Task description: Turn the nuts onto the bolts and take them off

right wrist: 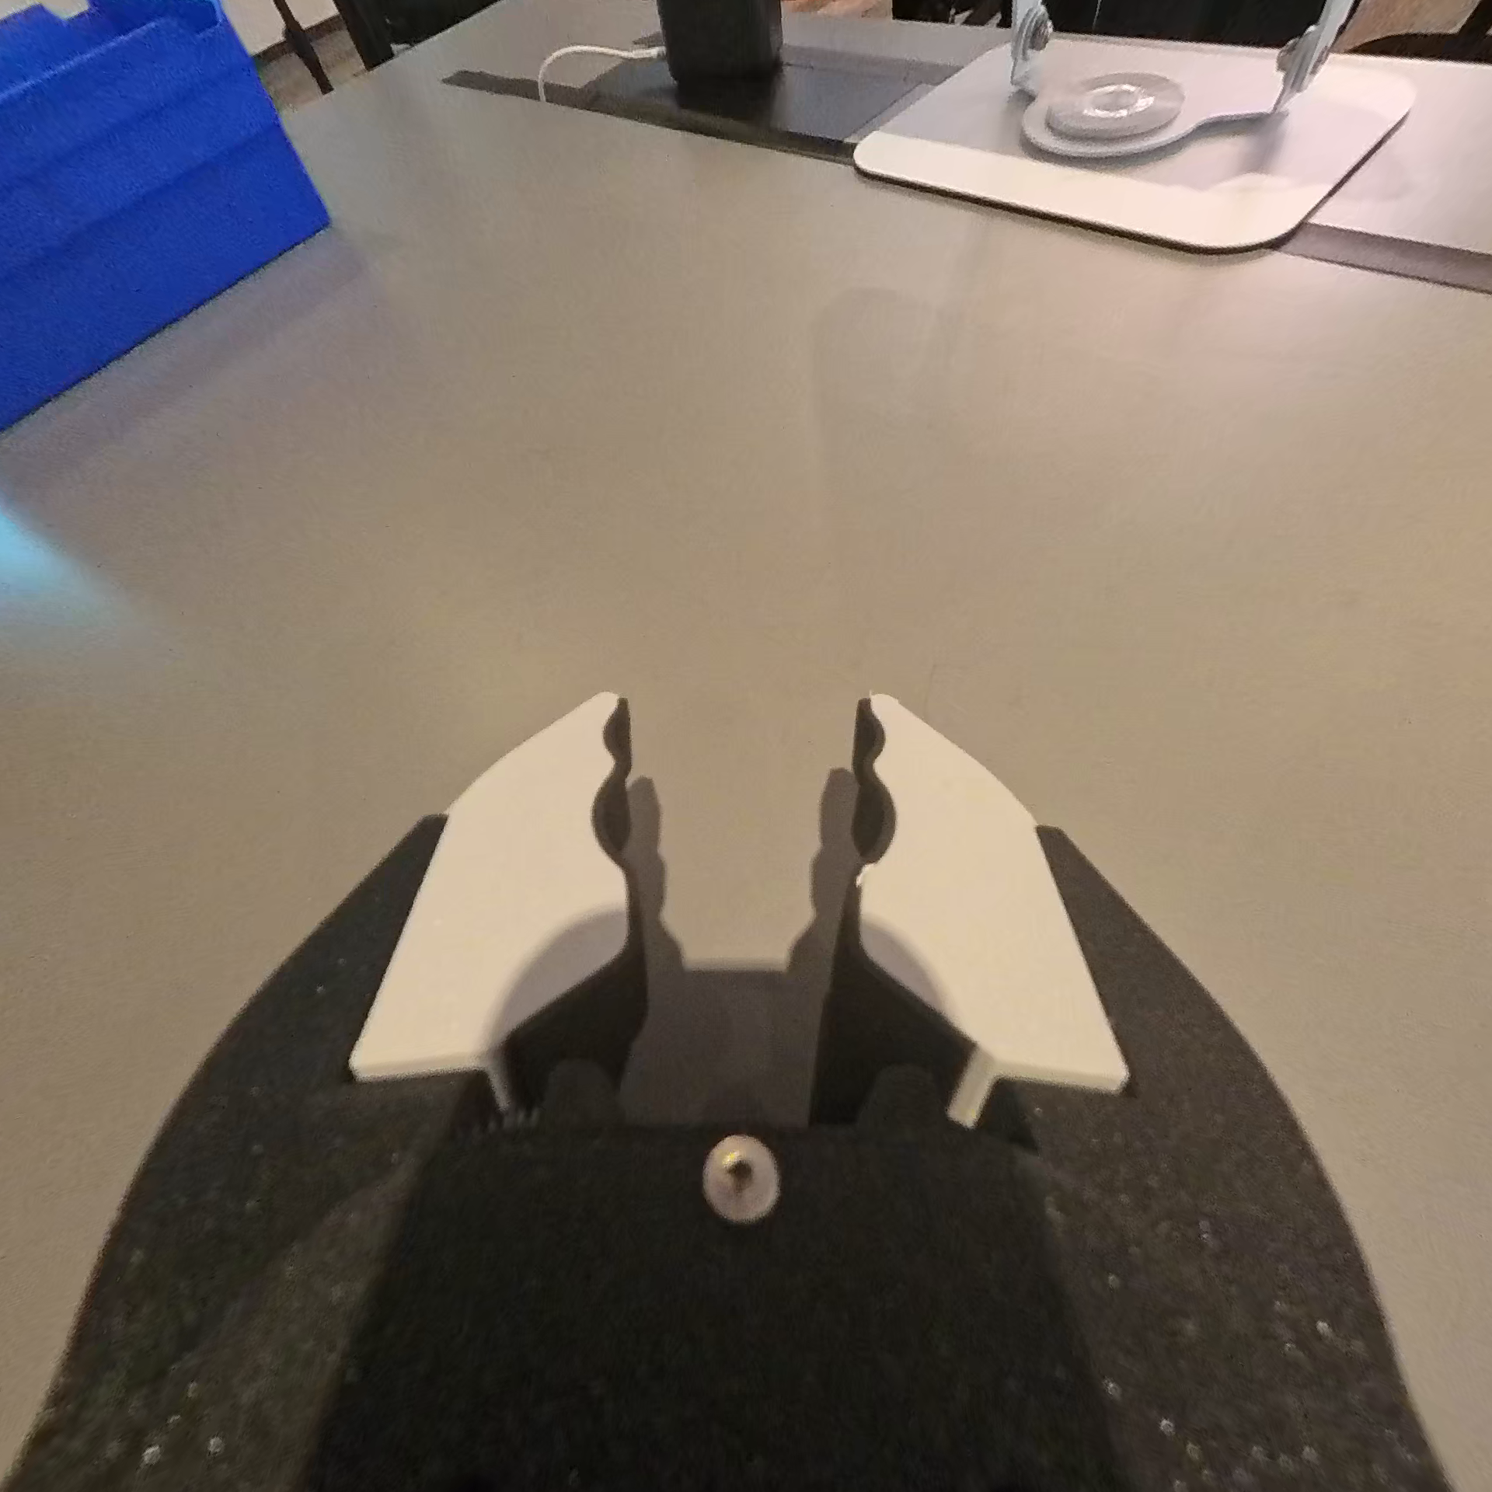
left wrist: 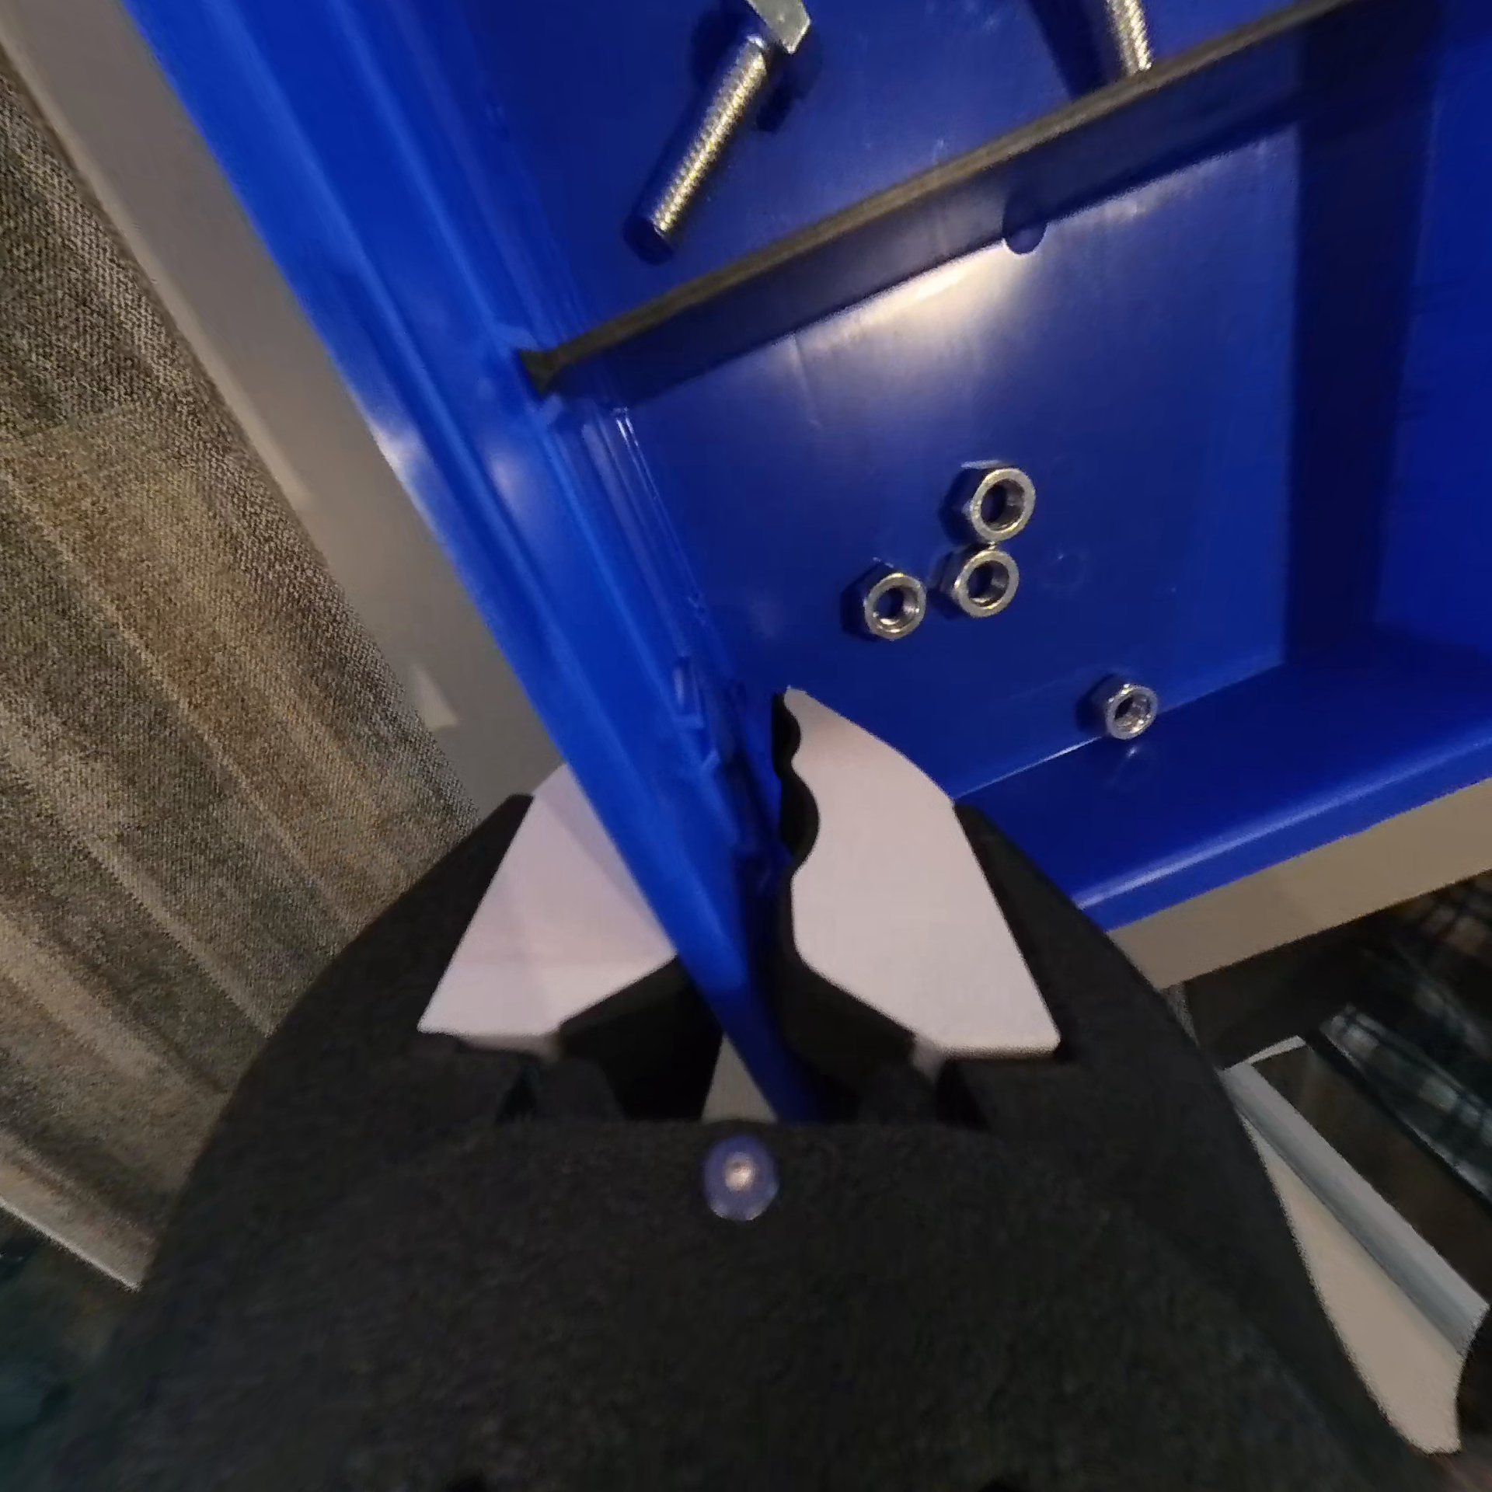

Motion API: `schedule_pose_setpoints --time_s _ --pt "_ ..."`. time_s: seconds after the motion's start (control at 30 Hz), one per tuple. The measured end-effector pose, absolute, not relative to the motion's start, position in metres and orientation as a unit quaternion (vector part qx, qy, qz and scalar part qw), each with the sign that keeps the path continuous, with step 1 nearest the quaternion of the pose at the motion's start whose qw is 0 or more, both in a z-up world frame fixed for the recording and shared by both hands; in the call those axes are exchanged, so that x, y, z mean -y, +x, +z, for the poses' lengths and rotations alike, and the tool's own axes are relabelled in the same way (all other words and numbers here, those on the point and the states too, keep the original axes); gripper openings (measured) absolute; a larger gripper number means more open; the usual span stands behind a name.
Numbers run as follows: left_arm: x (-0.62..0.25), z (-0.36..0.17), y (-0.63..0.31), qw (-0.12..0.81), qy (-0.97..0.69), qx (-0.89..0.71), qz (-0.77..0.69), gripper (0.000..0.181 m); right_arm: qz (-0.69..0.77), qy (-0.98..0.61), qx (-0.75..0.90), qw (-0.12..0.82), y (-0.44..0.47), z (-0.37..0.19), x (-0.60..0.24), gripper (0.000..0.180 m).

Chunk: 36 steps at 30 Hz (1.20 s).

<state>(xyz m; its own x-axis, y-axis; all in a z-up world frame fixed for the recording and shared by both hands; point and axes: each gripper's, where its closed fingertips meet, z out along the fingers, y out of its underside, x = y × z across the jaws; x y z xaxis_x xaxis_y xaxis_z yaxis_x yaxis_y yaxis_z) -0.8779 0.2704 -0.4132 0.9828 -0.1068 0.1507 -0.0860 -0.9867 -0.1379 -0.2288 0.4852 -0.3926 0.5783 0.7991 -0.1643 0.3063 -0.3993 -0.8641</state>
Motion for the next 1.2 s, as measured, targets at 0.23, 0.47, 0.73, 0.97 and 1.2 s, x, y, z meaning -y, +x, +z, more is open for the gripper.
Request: schedule_pose_setpoints --time_s 0.23,0.47,0.73,0.97,1.2 --pt "-0.254 -0.413 -0.890 0.069 -0.993 -0.045 -0.079 0.013 0.297 -0.782 0.354 0.418 -0.231 -0.392 -0.485 0.052" --pt "-0.259 -0.412 -0.899 0.085 -0.993 -0.035 -0.067 0.020 0.294 -0.783 0.354 0.417 -0.231 -0.394 -0.485 0.054" --pt "-0.273 -0.350 -0.934 0.245 -0.969 0.025 0.029 0.065 0.260 -0.804 0.327 0.423 -0.217 -0.400 -0.497 0.064" --pt "-0.318 -0.183 -0.861 0.569 -0.818 -0.041 0.071 0.077 0.219 -0.820 0.283 0.446 -0.198 -0.397 -0.509 0.071" --pt "-0.359 -0.132 -0.672 0.694 -0.695 -0.188 -0.011 0.091 0.184 -0.819 0.249 0.484 -0.179 -0.385 -0.519 0.075"
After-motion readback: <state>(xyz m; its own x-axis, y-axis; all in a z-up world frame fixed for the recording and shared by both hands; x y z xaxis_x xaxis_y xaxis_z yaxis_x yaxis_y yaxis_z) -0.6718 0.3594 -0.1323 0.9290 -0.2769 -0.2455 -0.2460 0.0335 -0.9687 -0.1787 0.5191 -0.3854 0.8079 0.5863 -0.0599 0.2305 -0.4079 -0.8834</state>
